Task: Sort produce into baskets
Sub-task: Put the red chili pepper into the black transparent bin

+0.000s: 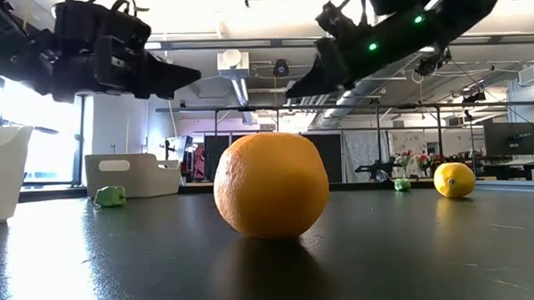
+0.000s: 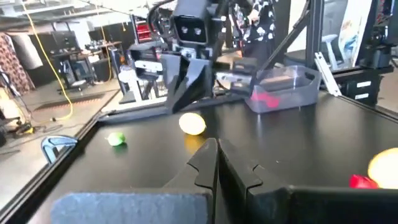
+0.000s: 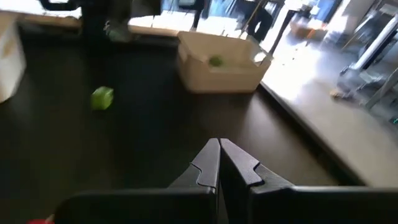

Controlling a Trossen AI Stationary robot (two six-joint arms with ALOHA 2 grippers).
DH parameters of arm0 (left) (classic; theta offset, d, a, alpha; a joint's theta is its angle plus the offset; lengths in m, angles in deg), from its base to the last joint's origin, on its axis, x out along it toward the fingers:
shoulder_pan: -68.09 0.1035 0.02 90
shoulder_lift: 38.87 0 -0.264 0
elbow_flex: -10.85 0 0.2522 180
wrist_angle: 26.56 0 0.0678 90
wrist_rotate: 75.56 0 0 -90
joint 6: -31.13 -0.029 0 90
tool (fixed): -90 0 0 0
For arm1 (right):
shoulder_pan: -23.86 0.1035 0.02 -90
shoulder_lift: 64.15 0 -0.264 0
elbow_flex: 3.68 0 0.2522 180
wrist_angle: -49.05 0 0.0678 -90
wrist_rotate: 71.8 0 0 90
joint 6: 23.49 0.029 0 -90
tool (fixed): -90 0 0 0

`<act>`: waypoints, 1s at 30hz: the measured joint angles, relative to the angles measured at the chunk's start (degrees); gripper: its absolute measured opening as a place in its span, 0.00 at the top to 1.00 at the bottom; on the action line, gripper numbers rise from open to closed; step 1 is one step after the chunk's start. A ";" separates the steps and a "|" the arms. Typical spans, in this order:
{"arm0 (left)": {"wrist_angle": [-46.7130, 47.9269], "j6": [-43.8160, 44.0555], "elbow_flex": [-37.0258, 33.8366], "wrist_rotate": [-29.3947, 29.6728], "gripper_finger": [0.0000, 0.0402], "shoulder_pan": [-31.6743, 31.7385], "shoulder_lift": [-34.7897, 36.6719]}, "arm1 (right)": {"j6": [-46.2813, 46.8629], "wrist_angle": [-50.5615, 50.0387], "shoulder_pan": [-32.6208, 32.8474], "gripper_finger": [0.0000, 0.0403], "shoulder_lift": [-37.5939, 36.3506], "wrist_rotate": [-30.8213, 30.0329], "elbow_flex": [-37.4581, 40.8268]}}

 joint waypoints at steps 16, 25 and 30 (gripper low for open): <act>0.39 1.74 -7.39 0.05 1.00 -1.07 7.49 | 11.40 -18.64 7.67 1.00 -3.93 -2.99 0.00; 1.35 2.81 -7.39 0.12 1.00 -2.67 7.44 | 8.74 -18.26 7.56 1.00 -3.91 -0.49 0.00; 1.49 1.14 -7.39 0.13 1.00 -3.52 7.44 | 10.89 -16.89 7.56 1.00 -3.91 0.32 0.00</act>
